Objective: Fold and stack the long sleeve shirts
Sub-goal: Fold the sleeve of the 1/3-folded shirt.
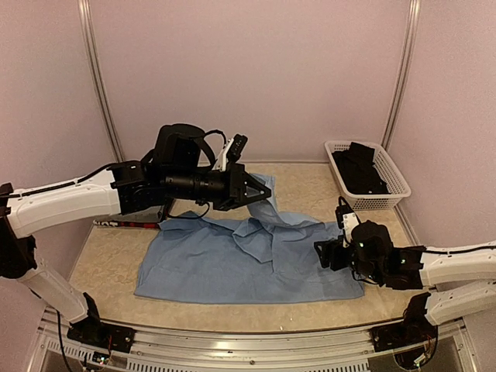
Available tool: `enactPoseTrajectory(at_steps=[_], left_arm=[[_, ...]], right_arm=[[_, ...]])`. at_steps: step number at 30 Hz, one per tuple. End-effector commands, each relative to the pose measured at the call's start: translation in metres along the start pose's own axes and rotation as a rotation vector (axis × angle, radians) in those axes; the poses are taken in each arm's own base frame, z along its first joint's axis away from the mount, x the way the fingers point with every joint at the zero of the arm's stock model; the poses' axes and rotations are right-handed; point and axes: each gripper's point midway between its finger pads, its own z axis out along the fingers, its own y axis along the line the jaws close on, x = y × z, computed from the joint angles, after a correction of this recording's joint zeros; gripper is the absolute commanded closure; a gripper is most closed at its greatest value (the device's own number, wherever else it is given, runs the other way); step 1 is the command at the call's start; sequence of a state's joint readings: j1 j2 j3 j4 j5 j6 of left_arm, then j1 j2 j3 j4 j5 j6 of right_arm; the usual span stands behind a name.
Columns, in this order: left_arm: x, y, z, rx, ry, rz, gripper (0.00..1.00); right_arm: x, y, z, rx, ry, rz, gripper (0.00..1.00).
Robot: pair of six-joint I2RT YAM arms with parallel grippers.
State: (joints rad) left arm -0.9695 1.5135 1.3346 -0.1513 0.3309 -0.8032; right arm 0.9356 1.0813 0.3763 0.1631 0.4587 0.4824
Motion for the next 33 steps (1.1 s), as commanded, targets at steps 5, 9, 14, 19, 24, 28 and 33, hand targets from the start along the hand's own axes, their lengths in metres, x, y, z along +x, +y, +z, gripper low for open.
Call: enactPoseTrajectory(at_steps=[5,9,14,19,24,28,33], left_arm=[[0.069,0.029,-0.014,-0.115,0.130,0.008,1.00],[0.099,0.065,-0.022,-0.234,0.170,-0.009,1.00],[0.119,0.107,-0.036,-0.378,0.169,-0.028,1.00],[0.125,0.129,-0.051,-0.475,0.139,-0.008,1.00],[0.106,0.134,-0.077,-0.550,0.022,0.040,1.00],[0.092,0.131,-0.098,-0.568,-0.060,0.074,1.00],[0.095,0.134,-0.118,-0.584,-0.088,0.096,1.00]], right_arm=[[0.002,-0.020,-0.028,0.042,0.046,0.055,0.21],[0.000,-0.025,-0.022,0.096,0.071,0.044,0.21],[0.001,-0.023,-0.010,0.132,0.121,0.017,0.20],[0.009,-0.027,-0.001,0.148,0.161,0.018,0.20],[0.018,-0.032,0.006,0.163,0.210,0.028,0.20],[0.026,-0.034,0.010,0.176,0.257,0.036,0.20],[0.029,-0.037,0.015,0.182,0.309,0.049,0.20]])
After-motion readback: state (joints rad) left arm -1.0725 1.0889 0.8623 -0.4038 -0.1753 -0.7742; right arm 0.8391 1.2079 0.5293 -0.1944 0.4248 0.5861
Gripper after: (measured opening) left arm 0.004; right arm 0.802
